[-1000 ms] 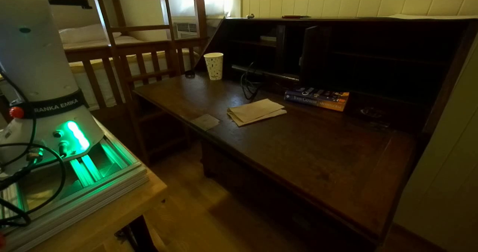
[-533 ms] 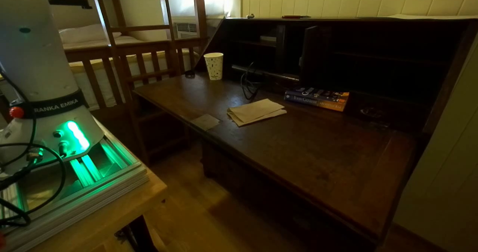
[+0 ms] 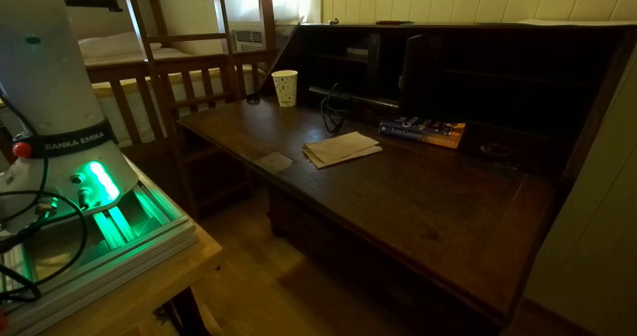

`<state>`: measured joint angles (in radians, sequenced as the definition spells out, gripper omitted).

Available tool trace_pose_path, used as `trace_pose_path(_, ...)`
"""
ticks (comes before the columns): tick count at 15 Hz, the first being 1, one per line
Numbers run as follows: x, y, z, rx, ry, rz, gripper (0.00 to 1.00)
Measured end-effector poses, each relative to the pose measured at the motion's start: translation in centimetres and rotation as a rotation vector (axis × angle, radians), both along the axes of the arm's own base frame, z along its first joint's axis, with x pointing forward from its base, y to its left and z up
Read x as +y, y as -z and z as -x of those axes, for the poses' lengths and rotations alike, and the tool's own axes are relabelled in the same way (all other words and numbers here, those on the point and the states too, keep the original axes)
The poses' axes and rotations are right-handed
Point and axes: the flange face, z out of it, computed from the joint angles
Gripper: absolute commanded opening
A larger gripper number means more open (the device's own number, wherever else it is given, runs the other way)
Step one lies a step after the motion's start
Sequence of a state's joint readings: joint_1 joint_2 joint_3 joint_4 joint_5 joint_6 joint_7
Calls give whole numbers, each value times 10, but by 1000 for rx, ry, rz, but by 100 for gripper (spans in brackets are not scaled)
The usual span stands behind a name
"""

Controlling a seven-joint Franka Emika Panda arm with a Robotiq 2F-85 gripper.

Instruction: Put the black remote in the paper cup

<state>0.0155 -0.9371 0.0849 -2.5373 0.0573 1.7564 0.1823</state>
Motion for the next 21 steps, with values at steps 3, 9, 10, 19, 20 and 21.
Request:
trace_pose_path(3, 0, 0, 0, 0, 0, 0, 100)
trace_pose_path(9, 0, 0, 0, 0, 0, 0, 100)
trace_pose_path(10, 0, 0, 0, 0, 0, 0, 100)
trace_pose_path(19, -21, -2, -19, -81, 157, 8, 100)
trace_pose_path(20, -32, 0, -31, -111, 204, 10, 100)
trace_pose_path(21, -44, 4, -44, -141, 254, 10, 100)
